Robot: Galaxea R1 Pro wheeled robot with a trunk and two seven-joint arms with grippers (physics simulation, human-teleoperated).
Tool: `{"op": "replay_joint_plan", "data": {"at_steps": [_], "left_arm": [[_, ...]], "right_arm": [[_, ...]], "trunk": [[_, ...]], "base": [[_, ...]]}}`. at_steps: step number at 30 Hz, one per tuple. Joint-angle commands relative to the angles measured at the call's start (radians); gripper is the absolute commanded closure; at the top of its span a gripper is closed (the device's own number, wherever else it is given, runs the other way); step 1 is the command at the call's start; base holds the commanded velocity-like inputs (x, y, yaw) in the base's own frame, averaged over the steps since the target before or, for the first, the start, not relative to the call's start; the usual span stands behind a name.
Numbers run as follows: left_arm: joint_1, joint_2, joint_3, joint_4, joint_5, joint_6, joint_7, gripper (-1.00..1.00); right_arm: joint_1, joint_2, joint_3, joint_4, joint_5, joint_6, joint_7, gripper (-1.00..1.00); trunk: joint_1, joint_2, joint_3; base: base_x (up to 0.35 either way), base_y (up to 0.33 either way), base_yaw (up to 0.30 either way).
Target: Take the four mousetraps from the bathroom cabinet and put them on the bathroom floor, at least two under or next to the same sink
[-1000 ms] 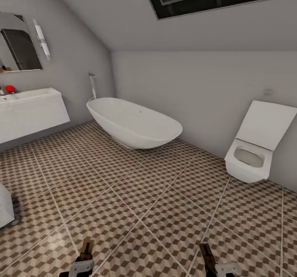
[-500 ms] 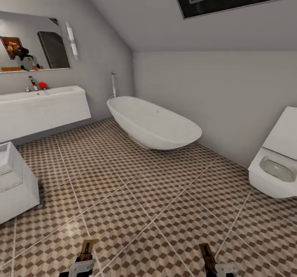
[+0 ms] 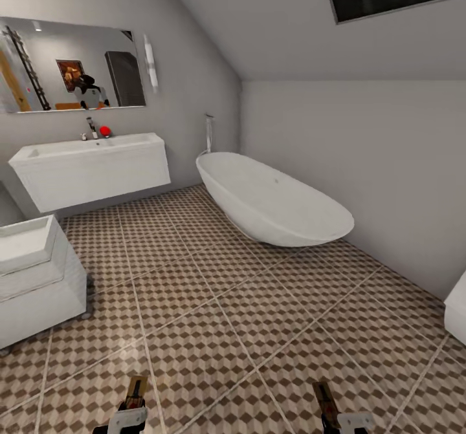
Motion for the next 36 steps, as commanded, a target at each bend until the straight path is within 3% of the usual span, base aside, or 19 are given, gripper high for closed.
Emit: {"op": "replay_joint_plan", "data": {"at_steps": [1, 36], "left_arm": [[-0.002, 0.0, -0.008, 0.004, -0.004, -0.003, 0.012, 1.0], [-0.002, 0.0, -0.008, 0.004, -0.004, -0.003, 0.012, 1.0]], "right_arm": [[0.0, 0.0, 0.001, 0.0, 0.007, -0.002, -0.004, 1.0], [0.0, 0.001, 0.002, 0.0, 0.007, -0.002, -0.004, 1.0]], "trunk": [[0.001, 0.0, -0.001], [0.001, 0.0, -0.001]], "base": [[0.321, -0.104, 0.288], [0.328, -0.027, 0.288]]}}
